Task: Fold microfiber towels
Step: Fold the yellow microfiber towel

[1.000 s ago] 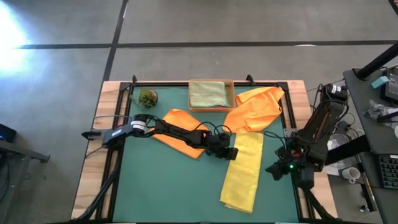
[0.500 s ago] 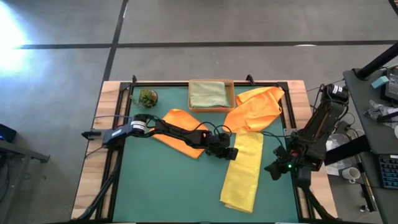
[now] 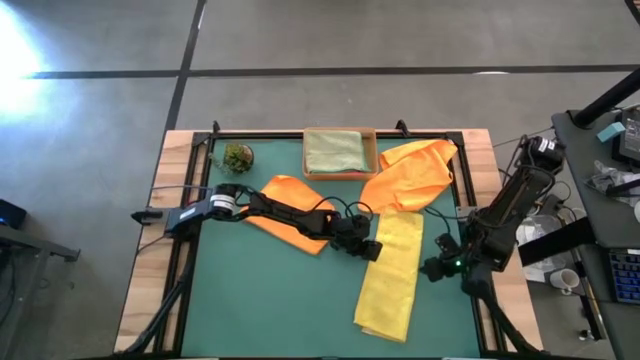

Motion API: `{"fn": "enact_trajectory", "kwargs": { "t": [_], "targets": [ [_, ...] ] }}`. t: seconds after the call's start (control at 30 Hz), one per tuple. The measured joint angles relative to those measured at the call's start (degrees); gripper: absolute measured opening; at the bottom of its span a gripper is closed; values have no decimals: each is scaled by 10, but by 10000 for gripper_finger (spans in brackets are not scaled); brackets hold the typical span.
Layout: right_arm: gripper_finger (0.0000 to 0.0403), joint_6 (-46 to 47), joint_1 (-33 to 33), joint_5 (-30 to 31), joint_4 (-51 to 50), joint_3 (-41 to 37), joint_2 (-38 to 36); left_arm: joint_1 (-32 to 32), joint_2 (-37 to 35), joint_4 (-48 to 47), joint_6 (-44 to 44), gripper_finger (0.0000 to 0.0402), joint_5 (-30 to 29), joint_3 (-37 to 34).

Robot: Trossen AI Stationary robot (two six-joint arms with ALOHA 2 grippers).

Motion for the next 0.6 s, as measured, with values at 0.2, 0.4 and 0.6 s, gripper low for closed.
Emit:
{"fn": "enact_trajectory", "kwargs": {
  "t": [0.2, 0.4, 0.6],
  "targets": [
    [146, 7, -42, -1, 10, -3, 0, 0, -1, -1, 13, 145, 5, 0],
    [171, 13, -80, -36, 9, -3, 0, 0, -1, -1, 24, 145, 5, 0],
    [173, 25, -85, -60, 45, -3, 27, 0, -1, 0, 45, 145, 6, 0]
  ]
}}
